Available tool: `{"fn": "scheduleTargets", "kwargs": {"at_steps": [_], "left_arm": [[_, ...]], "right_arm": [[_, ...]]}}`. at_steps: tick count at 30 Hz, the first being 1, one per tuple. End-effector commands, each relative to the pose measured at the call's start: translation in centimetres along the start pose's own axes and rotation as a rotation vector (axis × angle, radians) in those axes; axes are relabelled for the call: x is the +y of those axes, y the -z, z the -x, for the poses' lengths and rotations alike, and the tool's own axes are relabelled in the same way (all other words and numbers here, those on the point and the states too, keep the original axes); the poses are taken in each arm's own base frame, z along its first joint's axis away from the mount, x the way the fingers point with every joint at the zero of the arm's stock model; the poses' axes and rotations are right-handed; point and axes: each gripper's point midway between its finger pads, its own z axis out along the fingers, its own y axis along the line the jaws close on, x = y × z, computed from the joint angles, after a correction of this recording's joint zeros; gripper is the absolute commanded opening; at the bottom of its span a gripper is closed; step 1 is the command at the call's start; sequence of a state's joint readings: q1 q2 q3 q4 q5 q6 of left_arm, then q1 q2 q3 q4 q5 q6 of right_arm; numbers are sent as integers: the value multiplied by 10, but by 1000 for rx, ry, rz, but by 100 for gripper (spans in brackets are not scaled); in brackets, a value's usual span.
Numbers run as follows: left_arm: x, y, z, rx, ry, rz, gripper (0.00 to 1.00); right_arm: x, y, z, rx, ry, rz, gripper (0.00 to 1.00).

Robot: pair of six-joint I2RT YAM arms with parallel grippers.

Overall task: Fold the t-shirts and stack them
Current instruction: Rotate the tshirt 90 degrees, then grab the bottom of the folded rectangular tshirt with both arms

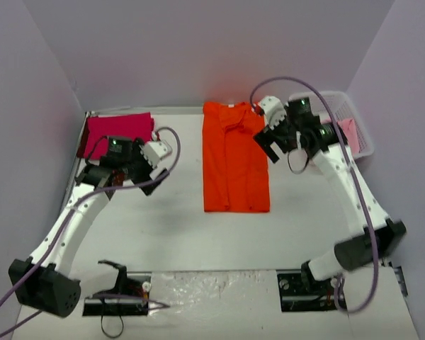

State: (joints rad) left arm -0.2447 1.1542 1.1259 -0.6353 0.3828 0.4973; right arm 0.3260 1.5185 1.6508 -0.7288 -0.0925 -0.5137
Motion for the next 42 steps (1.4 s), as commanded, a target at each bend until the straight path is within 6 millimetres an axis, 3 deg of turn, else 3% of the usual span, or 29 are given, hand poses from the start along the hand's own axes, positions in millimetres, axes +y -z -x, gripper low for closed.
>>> {"fn": "scheduleTargets", "kwargs": {"at_steps": [1, 4, 5, 9, 13, 14, 15, 17, 18, 21, 28, 42], "left_arm": [[-6, 6, 22, 36, -163, 29, 94], [-27, -7, 32, 51, -138, -48, 94], [-33, -8, 41, 35, -138, -69, 94], [-40, -19, 53, -27, -96, -93, 94], [-60, -36, 44, -3, -216, -133, 94], [-54, -41, 38, 35, -260, -67, 94], [-72, -50, 33, 57, -342, -80, 94], [-77, -63, 22, 114, -452, -34, 94], [-92, -70, 14, 123, -522, -48, 94], [-119, -79, 1, 105, -590, -95, 94], [-145, -100, -21, 89, -649, -133, 94], [-184, -140, -14, -26, -598, -221, 94]], "right_arm": [[-39, 34, -11, -118, -123, -228, 100], [-28, 36, -27, -149, -135, -178, 100], [-13, 25, -39, -130, -133, -118, 100], [36, 11, -52, -137, -154, 104, 100], [47, 5, -68, -92, -120, 118, 91], [51, 0, -81, -59, -116, 108, 91], [49, 0, -88, -43, -112, 82, 91], [54, -4, -104, -4, -101, 79, 91], [63, -8, -116, 16, -105, 110, 90], [50, -12, -118, 8, -136, 54, 87], [33, -17, -130, 40, -214, 23, 86], [25, -29, -150, 105, -260, -3, 87]]}}
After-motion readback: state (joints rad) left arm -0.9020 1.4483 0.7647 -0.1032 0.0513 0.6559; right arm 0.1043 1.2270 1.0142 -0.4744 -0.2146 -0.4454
